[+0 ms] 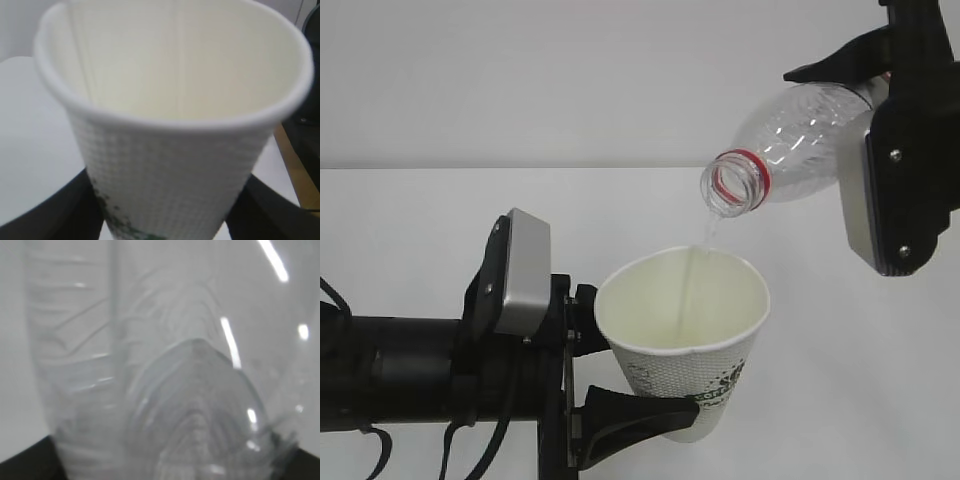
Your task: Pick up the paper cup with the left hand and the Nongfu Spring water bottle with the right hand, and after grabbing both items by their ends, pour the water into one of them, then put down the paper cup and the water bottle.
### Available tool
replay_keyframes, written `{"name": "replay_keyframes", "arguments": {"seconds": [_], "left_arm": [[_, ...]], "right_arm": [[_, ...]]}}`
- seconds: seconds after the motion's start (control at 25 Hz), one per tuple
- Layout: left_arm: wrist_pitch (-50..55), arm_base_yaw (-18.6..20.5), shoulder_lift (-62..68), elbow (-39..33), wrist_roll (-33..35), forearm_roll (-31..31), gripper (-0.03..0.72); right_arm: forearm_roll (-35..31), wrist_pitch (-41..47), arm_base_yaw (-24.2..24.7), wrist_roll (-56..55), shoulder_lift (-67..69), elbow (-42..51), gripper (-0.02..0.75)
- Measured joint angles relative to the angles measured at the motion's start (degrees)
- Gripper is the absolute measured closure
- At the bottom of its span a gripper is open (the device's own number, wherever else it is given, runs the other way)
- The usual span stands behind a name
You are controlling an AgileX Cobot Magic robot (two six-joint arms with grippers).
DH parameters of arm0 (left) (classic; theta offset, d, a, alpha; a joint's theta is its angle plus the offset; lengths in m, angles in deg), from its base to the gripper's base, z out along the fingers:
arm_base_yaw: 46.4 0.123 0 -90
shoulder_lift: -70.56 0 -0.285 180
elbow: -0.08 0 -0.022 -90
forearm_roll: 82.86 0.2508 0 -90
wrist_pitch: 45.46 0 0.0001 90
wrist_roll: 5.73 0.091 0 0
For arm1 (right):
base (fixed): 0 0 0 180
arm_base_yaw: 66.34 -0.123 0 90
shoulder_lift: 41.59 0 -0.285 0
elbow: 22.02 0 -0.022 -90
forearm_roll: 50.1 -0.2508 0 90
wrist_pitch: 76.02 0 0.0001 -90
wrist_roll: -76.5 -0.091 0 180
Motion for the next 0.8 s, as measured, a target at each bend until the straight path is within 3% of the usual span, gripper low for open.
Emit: {"name": "replay_keyframes", "arguments": {"seconds": [0.8], "left_arm": [[0.0,0.0,0.1,0.0,0.1,0.0,0.195]], "right_arm": [[0.4,0.1,0.0,0.0,0.0,0.0,0.260]]}}
